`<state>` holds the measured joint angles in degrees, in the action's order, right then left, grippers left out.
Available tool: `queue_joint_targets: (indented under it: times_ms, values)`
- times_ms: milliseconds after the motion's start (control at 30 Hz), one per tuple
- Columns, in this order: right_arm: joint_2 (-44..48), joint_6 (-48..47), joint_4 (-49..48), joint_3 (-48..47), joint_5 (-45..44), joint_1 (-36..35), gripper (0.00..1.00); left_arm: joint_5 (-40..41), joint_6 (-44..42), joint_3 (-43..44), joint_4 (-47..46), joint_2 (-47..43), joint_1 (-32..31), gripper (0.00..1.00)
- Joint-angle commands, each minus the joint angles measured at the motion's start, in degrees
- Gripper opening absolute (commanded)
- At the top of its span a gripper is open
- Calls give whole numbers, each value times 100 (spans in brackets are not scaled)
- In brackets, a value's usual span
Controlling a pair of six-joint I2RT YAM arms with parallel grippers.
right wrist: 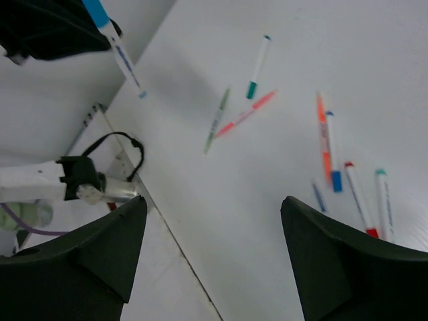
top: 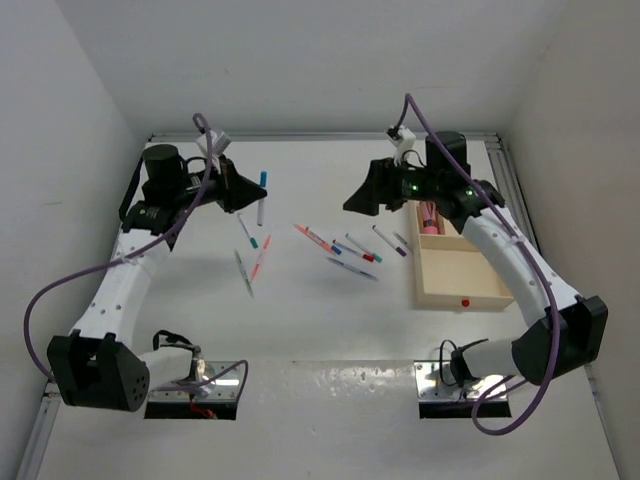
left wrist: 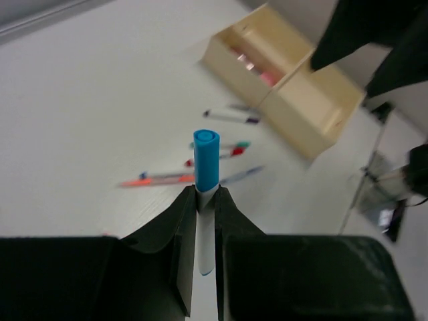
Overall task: Sort the stationery into containers
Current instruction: Pass the stationery from the left arm to the right
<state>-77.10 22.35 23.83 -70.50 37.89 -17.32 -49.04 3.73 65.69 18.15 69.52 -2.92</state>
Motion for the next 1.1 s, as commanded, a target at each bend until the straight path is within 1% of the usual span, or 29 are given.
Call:
queue_joint_targets:
  times_ms: [0,33,67,100,133,167,333,433,600,867,967,1000,1033,1067]
  values:
    - [-279,690,-1011,-525,350,-358,80,-757,2736,-608,-2340,-254,-165,0]
    - [-349,788,-1273,-596,412,-421,81,-730,3000,-636,-2778,-254,-278,0]
    - [-410,884,-1372,-657,464,-491,81,-713,3455,-671,-2973,-246,-332,0]
    - [-542,955,-1408,-815,552,-631,82,-669,3677,-750,-3193,-263,-384,0]
    - [-595,956,-1417,-877,579,-702,82,-643,3879,-803,-3613,-272,-402,0]
    - [-622,938,-1417,-921,588,-798,82,-607,4229,-856,-3782,-272,-411,0]
    - [-806,815,-1303,-1018,518,-1247,80,-502,5101,-1181,-4706,-237,-455,0]
    - [-938,578,-1206,-1080,395,-1432,76,-502,5217,-1251,-4882,-202,-455,0]
    - [-1236,569,-1267,-1299,359,-1616,71,-519,5367,-1243,-5067,-140,-525,0]
    - [-1720,455,-1258,-1932,202,-1915,67,-502,5454,-1357,-5058,-123,-587,0]
    - [-1852,463,-1267,-2064,114,-1977,60,-511,5516,-1454,-5111,-131,-587,0]
    - [-1905,481,-1302,-2117,105,-1986,53,-510,5499,-1471,-5102,-140,-570,0]
    - [-1914,490,-1311,-2134,105,-1994,53,-510,5498,-1471,-5102,-140,-570,0]
    - [-1931,507,-1320,-2135,113,-1986,41,-510,5472,-1463,-5076,-140,-570,0]
